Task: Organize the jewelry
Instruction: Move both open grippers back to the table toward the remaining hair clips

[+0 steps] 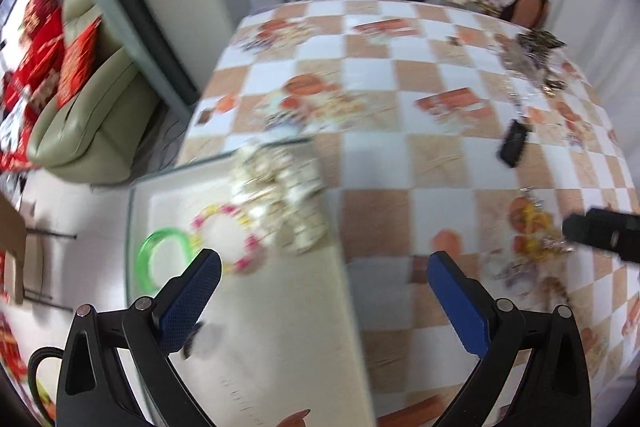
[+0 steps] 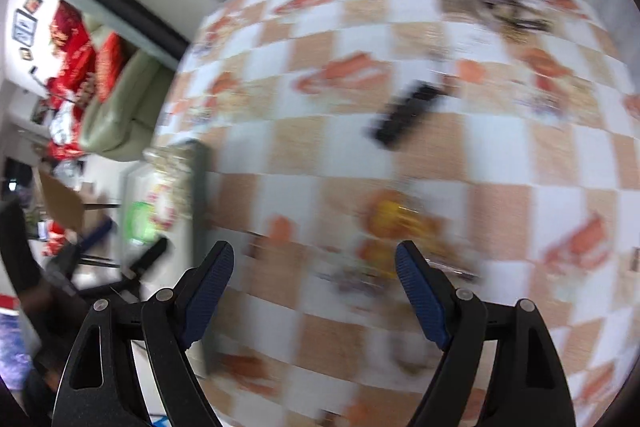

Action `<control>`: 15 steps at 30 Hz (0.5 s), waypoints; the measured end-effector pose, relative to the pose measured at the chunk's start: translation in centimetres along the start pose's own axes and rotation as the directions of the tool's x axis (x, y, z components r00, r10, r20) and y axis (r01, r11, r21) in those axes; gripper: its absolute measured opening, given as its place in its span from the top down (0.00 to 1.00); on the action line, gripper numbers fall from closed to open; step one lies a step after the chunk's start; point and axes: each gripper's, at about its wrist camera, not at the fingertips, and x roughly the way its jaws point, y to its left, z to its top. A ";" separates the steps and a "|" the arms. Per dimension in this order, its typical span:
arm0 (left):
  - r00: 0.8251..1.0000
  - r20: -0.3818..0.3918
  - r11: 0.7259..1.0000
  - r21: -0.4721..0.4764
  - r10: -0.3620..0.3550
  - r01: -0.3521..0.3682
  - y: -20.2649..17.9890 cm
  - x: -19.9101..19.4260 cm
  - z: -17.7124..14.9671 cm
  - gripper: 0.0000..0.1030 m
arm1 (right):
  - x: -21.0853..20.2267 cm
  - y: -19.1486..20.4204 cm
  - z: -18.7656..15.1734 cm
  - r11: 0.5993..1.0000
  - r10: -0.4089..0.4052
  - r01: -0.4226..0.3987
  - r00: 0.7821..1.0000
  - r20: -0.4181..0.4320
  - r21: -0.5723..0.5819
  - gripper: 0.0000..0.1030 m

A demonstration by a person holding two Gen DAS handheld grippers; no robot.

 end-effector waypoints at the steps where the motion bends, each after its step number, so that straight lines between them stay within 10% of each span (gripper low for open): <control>1: 1.000 0.002 1.000 0.011 -0.007 0.007 -0.8 -0.1 0.3 0.00 | -0.2 -1.3 -0.5 1.000 -0.031 0.031 1.000 -0.005 0.001 0.17; 15: 0.983 -0.081 0.973 0.152 -0.165 0.176 -11.2 4.5 4.7 0.00 | 0.4 -8.6 -3.8 0.985 -0.135 0.131 0.990 -0.035 -0.112 0.20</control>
